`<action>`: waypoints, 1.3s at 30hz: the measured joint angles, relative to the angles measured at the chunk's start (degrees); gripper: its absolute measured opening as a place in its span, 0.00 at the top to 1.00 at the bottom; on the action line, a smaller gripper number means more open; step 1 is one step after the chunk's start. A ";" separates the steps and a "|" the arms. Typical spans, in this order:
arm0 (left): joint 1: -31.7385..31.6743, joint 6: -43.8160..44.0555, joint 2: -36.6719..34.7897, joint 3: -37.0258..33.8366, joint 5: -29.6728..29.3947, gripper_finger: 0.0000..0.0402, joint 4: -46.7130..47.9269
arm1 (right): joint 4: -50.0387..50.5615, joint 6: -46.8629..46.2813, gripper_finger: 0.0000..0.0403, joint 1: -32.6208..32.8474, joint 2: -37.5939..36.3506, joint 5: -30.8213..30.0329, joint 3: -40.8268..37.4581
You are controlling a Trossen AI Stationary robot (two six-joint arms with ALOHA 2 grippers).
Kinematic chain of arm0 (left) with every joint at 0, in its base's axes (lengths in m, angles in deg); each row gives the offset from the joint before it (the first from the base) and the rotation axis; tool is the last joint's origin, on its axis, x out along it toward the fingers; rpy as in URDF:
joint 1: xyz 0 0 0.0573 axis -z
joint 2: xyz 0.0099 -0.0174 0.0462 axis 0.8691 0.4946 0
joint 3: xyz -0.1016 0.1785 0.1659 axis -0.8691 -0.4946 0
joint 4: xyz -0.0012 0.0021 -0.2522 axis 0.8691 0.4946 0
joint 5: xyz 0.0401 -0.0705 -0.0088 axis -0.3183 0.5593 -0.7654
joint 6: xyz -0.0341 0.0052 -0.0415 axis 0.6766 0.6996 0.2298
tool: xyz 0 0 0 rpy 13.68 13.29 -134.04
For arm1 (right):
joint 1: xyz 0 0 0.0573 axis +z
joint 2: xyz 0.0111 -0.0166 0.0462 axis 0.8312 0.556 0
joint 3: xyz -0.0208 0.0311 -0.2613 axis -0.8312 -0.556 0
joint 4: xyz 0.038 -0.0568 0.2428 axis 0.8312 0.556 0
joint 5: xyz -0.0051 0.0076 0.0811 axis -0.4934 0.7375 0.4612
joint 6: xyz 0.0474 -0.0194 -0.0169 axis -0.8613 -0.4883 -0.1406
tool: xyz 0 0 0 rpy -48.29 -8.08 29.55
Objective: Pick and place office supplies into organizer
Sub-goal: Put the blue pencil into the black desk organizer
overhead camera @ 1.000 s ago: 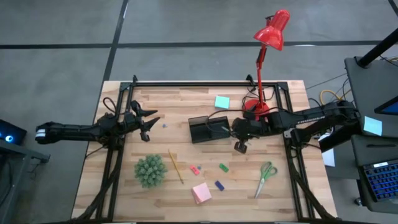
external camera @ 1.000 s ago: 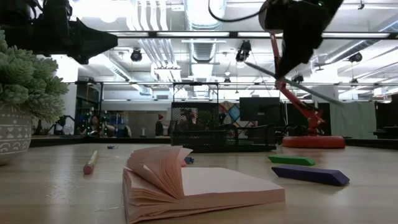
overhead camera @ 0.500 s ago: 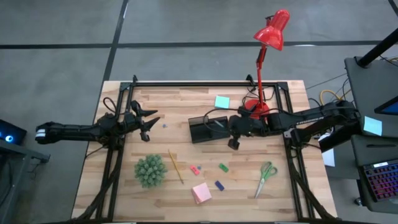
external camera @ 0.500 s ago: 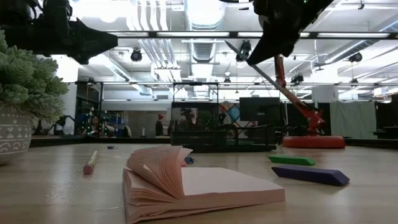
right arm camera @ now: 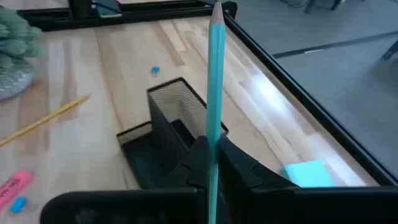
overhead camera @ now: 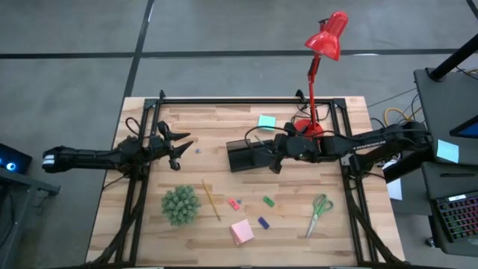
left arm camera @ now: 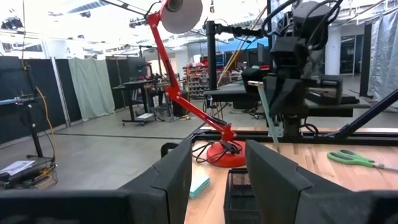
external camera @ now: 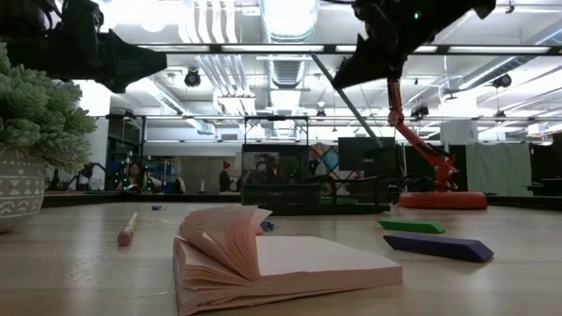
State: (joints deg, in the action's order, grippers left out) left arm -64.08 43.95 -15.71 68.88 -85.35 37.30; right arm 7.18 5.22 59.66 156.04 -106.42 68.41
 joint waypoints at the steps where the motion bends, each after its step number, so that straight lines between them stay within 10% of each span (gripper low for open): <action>1: 0.02 0.00 -0.04 -0.06 0.00 0.66 0.03 | -1.30 0.00 0.97 -0.27 0.00 0.00 -0.84; 39: 0.00 -0.03 -0.01 -0.05 -0.04 0.66 -0.03 | -55.03 10.50 0.97 -9.45 -0.44 14.02 -22.83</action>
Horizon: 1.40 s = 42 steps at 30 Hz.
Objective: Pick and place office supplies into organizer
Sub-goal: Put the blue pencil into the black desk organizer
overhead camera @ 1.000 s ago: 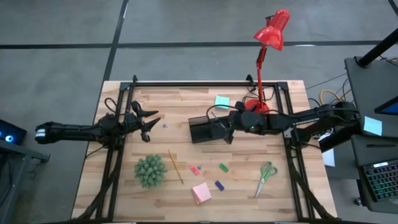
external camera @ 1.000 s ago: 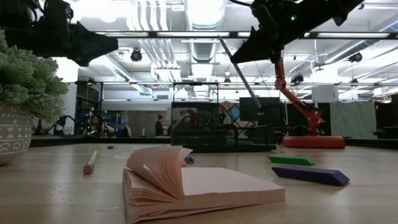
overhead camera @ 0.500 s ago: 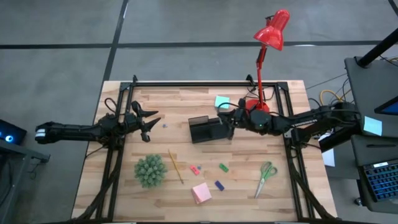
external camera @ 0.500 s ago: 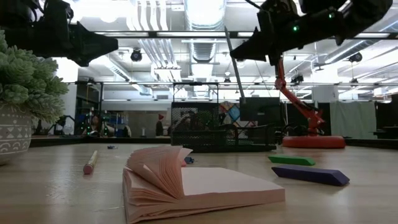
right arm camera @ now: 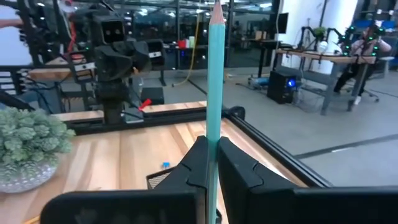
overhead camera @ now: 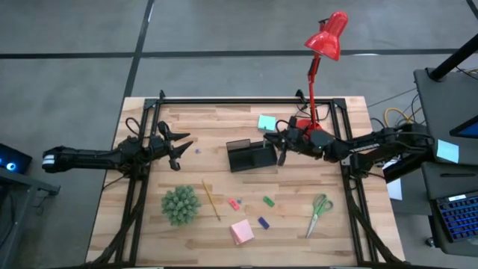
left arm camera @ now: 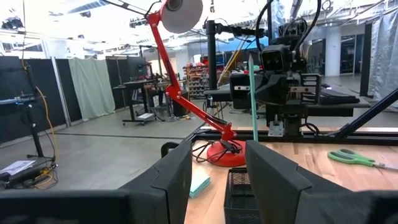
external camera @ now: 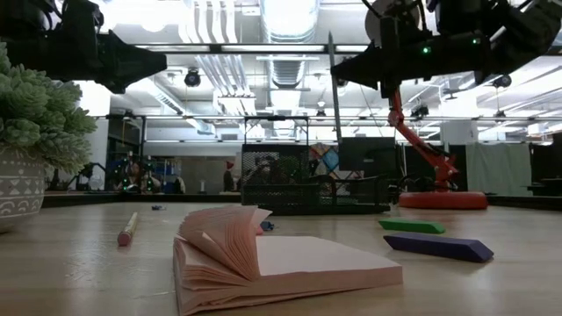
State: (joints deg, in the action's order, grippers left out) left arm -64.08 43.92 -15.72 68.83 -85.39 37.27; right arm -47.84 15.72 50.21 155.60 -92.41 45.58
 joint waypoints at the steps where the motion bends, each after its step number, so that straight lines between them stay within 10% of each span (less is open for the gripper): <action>1: 0.02 0.00 -0.02 0.00 0.02 0.66 0.00 | -0.72 0.00 0.97 -0.08 0.00 0.12 -0.35; 42: 0.01 0.00 0.00 -0.11 0.02 0.66 0.03 | -13.87 1.01 0.97 -1.54 4.07 1.51 0.64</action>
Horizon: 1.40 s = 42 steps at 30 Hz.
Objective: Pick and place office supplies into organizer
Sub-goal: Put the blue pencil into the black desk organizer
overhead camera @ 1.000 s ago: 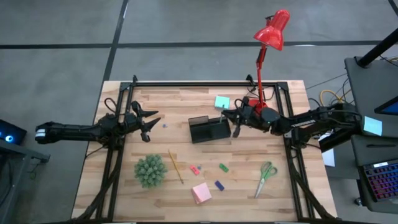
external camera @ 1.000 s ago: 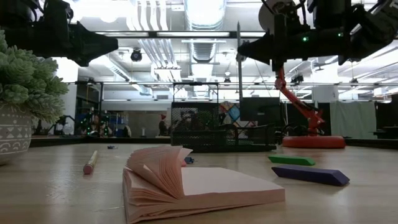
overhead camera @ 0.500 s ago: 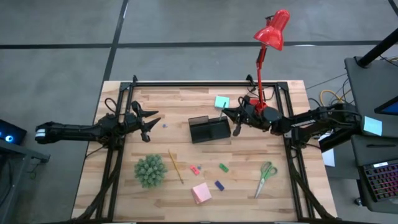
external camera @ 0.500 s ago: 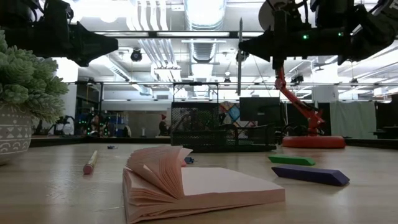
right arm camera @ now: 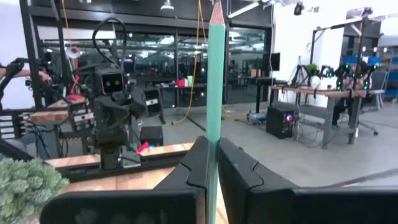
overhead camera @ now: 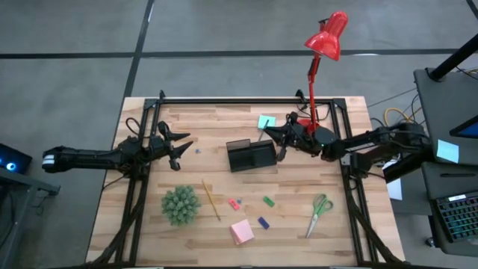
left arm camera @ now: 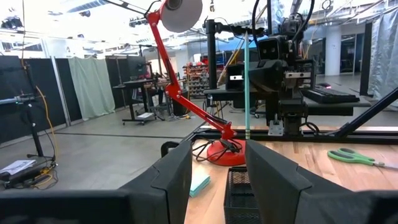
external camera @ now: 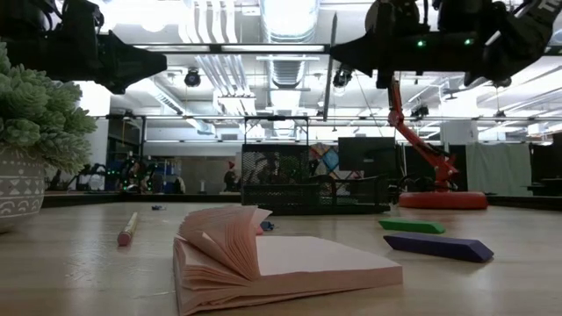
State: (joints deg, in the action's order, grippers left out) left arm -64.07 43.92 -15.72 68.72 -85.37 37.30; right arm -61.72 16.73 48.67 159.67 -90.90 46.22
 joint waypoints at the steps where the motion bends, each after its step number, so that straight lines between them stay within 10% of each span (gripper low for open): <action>1: 0.01 0.00 0.00 0.00 -0.01 0.66 0.01 | -0.60 0.16 0.97 0.00 0.93 0.01 0.38; 23: 0.01 0.00 0.02 0.00 -0.01 0.66 0.09 | -7.42 -2.73 0.97 -2.67 20.60 8.95 13.21; 42: -0.01 0.00 0.76 -0.02 -0.02 0.66 0.46 | -7.04 -2.71 0.97 -2.99 20.84 8.95 11.46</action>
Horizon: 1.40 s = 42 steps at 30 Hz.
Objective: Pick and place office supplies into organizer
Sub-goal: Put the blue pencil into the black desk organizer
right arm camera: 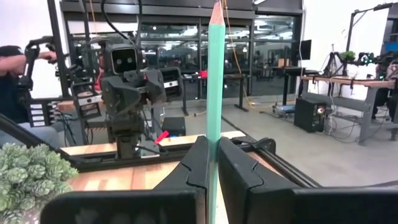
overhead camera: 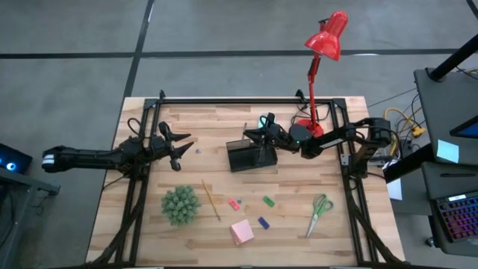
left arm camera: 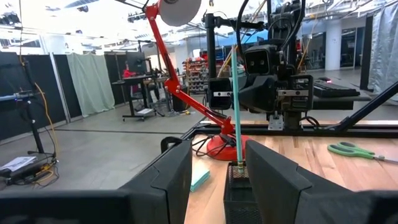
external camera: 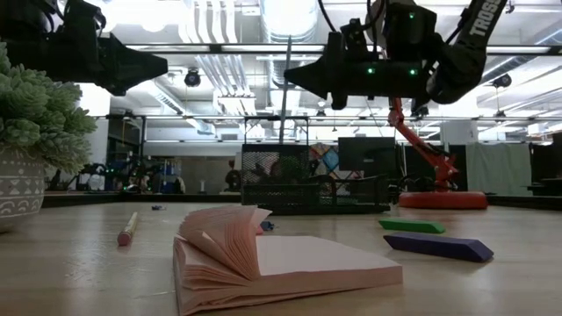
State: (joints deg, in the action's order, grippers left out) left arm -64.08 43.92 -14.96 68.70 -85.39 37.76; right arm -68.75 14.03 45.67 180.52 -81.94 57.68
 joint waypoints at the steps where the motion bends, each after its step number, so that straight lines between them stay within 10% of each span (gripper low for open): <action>1: 0.00 0.00 0.01 0.00 0.02 0.66 -0.01 | 0.27 0.02 0.97 0.00 0.00 0.00 -0.04; 42: 0.02 0.02 -0.02 0.00 -0.01 0.66 -0.02 | -2.77 1.07 0.97 -1.14 8.24 -0.24 -0.36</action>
State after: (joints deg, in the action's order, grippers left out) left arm -64.06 43.94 -14.98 68.70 -85.39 37.74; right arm -71.52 15.10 44.54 188.76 -82.18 57.32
